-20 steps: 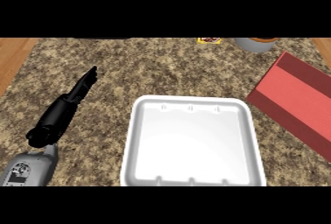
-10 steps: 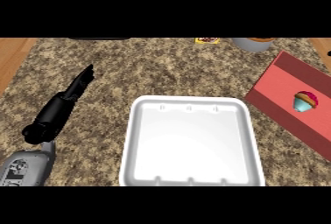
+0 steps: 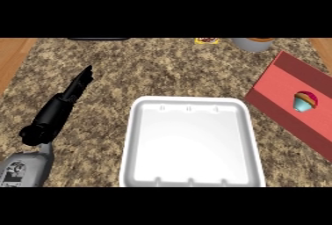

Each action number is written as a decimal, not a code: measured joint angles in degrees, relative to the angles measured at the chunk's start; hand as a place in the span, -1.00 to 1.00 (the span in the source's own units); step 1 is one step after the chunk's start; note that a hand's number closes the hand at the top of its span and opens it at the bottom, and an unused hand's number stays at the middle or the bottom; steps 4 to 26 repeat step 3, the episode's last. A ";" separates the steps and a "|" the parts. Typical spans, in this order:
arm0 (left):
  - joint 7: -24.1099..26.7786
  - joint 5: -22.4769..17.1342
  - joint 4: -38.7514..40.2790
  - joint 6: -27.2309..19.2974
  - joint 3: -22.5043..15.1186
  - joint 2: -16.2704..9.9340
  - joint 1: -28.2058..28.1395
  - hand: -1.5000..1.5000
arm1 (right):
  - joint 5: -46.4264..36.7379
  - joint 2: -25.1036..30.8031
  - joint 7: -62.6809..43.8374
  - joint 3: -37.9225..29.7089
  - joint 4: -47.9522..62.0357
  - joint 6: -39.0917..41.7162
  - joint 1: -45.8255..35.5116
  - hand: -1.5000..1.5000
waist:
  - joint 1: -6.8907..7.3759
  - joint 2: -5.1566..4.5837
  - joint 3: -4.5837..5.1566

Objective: Pick the cupcake from the tray and place it in the cardboard box

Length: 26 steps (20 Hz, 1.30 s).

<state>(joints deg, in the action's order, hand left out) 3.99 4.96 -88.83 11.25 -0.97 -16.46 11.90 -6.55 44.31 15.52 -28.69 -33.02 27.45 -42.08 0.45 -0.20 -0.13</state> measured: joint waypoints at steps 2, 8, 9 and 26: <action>0.07 0.41 0.21 -0.05 -0.26 0.21 0.64 0.00 | 2.24 1.36 -1.11 -2.88 3.38 -0.17 -1.11 -1.00 | 0.24 -0.16 0.01; 0.24 0.35 0.20 0.07 -0.11 0.17 0.59 0.00 | 3.16 2.27 -1.51 -4.05 4.75 -0.12 -1.56 -1.00 | 0.33 -0.18 0.00; 0.24 0.35 0.20 0.07 -0.11 0.17 0.59 0.00 | 3.16 2.27 -1.51 -4.05 4.75 -0.12 -1.56 -1.00 | 0.33 -0.18 0.00; 0.24 0.35 0.20 0.07 -0.11 0.17 0.59 0.00 | 3.16 2.27 -1.51 -4.05 4.75 -0.12 -1.56 -1.00 | 0.33 -0.18 0.00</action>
